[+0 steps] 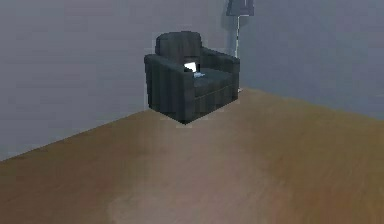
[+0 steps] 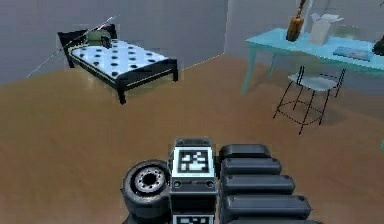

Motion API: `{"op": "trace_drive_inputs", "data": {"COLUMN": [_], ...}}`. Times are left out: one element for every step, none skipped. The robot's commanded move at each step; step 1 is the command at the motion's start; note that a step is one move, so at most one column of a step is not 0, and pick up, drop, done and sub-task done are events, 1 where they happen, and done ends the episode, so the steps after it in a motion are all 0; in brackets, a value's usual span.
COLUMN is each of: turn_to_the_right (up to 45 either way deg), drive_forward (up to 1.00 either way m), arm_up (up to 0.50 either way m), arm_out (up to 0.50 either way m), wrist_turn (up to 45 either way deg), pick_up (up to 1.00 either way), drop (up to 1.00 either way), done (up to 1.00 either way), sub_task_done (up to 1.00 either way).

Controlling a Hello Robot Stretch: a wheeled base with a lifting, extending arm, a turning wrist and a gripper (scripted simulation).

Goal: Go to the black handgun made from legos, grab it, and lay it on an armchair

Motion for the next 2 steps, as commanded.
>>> {"op": "trace_drive_inputs", "data": {"turn_to_the_right": [0.0,15.0], "drive_forward": [0.4,0.0], "arm_up": [0.0,0.0], "arm_out": [0.0,0.0], "wrist_turn": [0.0,0.0], "pick_up": [0.0,0.0], "drop": [0.0,0.0], "done": [0.0,0.0], "sub_task_done": [0.0,0.0]}}
